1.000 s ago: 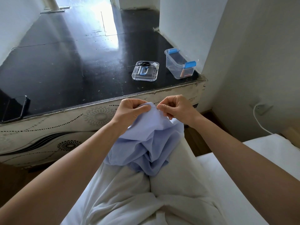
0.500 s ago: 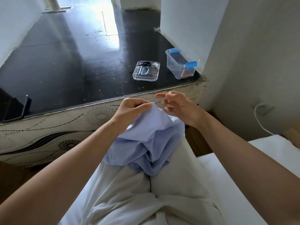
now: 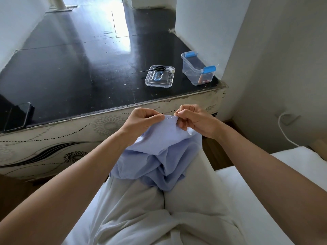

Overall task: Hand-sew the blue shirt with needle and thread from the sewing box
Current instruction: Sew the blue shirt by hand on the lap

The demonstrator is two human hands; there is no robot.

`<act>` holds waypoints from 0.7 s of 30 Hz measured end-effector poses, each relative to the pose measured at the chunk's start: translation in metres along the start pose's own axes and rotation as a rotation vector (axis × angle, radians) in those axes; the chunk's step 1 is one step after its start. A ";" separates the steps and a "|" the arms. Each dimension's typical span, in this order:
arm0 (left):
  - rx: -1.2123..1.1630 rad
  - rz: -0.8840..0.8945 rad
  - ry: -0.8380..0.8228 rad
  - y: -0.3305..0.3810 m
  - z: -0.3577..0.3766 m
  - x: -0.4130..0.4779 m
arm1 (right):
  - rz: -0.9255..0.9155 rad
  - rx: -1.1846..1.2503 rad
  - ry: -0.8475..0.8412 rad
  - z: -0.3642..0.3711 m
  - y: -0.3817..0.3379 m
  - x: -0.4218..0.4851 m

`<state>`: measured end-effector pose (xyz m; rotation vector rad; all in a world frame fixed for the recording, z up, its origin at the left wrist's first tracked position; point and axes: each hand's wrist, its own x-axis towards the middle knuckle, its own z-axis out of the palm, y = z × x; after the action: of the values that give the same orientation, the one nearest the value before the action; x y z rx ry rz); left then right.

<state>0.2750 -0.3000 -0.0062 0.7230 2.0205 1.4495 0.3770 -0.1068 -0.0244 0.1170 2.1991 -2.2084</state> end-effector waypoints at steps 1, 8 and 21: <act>0.005 -0.008 0.015 0.000 0.000 0.001 | -0.017 -0.021 0.010 -0.001 0.001 0.000; 0.003 -0.050 0.054 0.000 0.000 0.001 | -0.063 -0.090 0.081 0.000 0.004 0.000; -0.014 -0.072 0.073 -0.005 0.002 0.003 | -0.099 -0.159 0.137 0.004 0.007 -0.002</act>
<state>0.2737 -0.2975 -0.0118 0.5931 2.0677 1.4661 0.3790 -0.1111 -0.0313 0.1640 2.4951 -2.1222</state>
